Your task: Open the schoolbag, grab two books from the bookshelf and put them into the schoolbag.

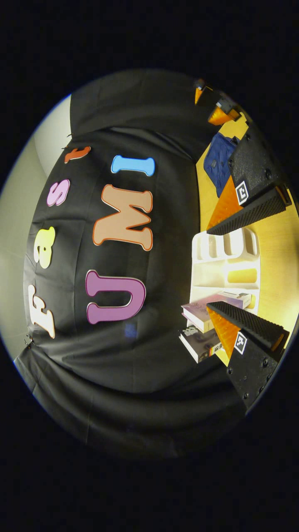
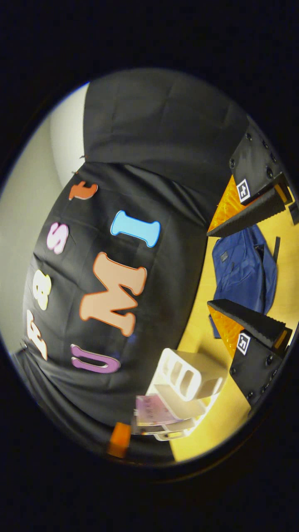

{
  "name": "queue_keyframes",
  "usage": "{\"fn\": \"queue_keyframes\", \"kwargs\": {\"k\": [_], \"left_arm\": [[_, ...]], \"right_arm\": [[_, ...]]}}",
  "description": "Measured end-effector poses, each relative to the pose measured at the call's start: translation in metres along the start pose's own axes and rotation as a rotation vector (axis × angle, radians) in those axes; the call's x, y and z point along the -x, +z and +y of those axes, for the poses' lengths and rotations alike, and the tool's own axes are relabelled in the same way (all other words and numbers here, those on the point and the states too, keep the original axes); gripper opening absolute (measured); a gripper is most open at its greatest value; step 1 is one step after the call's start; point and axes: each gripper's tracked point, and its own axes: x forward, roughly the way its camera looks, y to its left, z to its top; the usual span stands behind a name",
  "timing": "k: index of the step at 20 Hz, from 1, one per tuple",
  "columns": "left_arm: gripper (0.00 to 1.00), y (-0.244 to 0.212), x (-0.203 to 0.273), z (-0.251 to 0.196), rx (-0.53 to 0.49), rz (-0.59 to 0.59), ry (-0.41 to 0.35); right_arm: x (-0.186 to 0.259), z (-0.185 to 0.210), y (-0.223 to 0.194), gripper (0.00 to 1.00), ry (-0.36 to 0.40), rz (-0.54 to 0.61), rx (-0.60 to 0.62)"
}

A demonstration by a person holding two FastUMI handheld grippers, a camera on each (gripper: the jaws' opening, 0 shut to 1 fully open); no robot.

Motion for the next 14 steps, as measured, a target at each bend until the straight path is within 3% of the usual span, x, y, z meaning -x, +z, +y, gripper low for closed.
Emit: {"fn": "queue_keyframes", "kwargs": {"k": [3, 4, 5, 6, 8, 14], "left_arm": [[0.94, -0.006, 0.003, 0.014, 0.018, 0.009, 0.039], [0.94, -0.008, 0.003, 0.017, 0.019, 0.012, 0.051], [0.94, -0.011, 0.002, 0.019, 0.019, 0.021, 0.061], [0.94, -0.013, 0.002, 0.02, 0.017, 0.033, 0.066], [0.94, -0.019, 0.005, 0.021, 0.009, 0.046, 0.073], [0.94, -0.024, 0.003, 0.021, -0.02, 0.066, 0.092]], "right_arm": [[-0.011, 0.018, -0.036, 0.92, 0.025, 0.041, 0.139], [-0.016, 0.021, -0.049, 0.99, 0.031, 0.058, 0.179], [-0.019, 0.025, -0.062, 0.98, 0.035, 0.073, 0.222], [-0.022, 0.027, -0.074, 0.93, 0.038, 0.088, 0.279], [-0.027, 0.035, -0.096, 0.92, 0.046, 0.096, 0.392], [-0.032, 0.044, -0.132, 0.9, 0.076, 0.091, 0.646]]}}
